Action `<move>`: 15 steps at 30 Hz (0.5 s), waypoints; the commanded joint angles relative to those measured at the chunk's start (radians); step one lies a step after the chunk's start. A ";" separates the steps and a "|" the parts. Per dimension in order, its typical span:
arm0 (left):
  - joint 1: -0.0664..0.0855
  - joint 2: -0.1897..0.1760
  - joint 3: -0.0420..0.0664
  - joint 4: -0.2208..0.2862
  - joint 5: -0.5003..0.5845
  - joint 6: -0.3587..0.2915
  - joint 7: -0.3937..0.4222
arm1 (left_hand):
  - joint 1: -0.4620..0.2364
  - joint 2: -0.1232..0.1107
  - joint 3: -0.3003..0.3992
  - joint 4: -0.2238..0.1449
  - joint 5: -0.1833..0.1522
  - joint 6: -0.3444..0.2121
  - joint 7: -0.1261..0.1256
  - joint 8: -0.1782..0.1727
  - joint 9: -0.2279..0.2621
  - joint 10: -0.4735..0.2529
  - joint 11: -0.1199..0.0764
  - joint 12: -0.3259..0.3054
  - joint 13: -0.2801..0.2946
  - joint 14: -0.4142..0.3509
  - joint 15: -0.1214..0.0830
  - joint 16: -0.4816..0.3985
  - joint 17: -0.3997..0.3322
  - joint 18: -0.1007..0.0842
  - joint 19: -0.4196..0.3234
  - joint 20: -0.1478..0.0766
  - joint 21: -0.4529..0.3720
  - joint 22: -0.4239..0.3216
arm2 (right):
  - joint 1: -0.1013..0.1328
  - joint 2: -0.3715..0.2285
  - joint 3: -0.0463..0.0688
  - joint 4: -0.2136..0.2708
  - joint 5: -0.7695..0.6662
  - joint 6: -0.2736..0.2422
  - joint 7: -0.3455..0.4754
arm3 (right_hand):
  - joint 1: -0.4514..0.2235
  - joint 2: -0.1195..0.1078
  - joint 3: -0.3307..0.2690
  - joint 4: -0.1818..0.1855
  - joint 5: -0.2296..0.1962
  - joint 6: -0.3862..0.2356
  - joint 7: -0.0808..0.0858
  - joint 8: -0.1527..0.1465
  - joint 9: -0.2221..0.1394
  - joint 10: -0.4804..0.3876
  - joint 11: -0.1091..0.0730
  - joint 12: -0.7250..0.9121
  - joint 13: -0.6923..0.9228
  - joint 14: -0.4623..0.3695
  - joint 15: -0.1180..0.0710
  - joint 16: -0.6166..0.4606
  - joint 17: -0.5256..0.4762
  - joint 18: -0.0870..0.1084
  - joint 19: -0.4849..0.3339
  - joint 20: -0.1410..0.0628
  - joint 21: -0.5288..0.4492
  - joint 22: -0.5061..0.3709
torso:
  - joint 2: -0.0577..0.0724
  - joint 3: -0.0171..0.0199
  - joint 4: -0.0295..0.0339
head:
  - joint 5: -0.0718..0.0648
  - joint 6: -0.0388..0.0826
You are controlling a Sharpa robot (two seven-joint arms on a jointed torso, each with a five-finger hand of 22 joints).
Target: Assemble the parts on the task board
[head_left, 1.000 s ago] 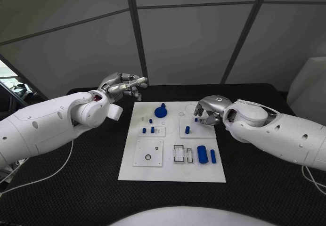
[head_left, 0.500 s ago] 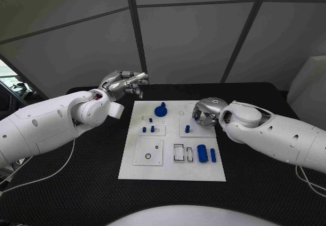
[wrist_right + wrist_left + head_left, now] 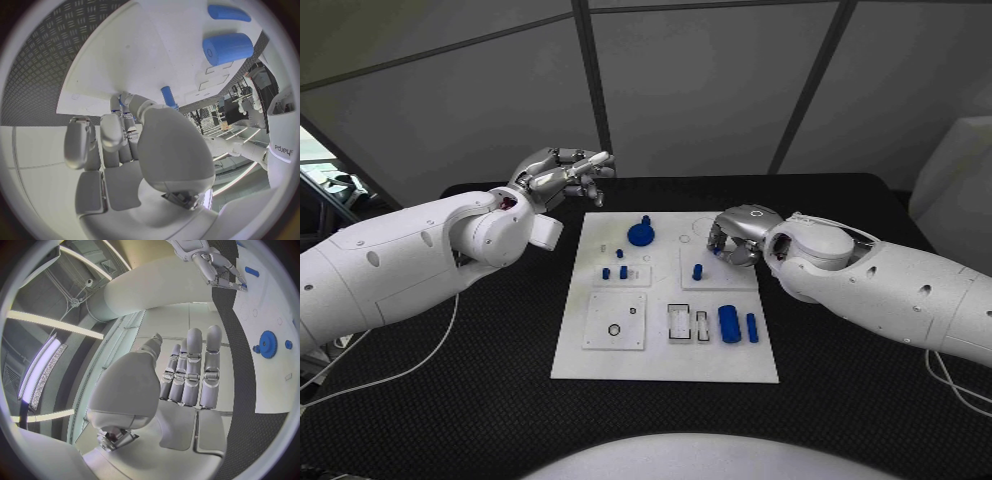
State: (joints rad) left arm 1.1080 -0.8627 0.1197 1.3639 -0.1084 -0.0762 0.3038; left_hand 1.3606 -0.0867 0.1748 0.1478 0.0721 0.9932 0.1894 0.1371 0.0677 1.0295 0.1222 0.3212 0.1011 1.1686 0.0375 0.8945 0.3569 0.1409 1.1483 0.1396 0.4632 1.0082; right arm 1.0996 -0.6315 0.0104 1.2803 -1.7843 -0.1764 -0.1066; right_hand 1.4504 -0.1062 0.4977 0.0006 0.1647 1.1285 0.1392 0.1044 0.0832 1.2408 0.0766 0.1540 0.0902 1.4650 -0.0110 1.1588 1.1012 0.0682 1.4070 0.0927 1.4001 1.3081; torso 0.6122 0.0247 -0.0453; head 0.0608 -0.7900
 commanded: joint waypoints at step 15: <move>0.002 0.002 0.001 -0.014 0.010 0.012 0.010 | 0.010 0.009 -0.014 -0.003 0.000 -0.009 0.003 0.001 -0.001 -0.010 -0.001 0.009 0.000 -0.004 0.005 -0.007 -0.004 0.042 -0.005 0.003 -0.008 -0.006 | -0.010 -0.043 -0.003 0.081 -0.032 -0.144 -0.019 | -0.008 0.018 0.008 -0.022 -0.015 0.018 -0.004 0.006 0.007 0.034 -0.019 -0.005 0.011 0.050 -0.011 0.017 0.001 -0.021 0.025 -0.005 0.033 0.091 | -0.002 -0.0005 -0.0012 | -0.001 -0.002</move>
State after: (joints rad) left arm 1.1080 -0.8619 0.1197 1.3508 -0.1065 -0.0748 0.3036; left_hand 1.3674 -0.0799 0.1667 0.1447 0.0721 0.9896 0.1929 0.1370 0.0677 1.0266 0.1193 0.3255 0.1012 1.1686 0.0376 0.8945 0.3535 0.1410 1.1484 0.1397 0.4594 1.0031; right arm 1.0885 -0.6685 0.0070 1.3461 -1.8083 -0.2600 -0.1290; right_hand 1.4482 -0.0920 0.5068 -0.0143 0.1500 1.1427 0.1317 0.1121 0.0921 1.2545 0.0734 0.1551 0.0996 1.4686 -0.0146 1.1724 1.1026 0.0615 1.4245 0.0890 1.4284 1.3079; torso 0.6109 0.0249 -0.0459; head 0.0604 -0.7919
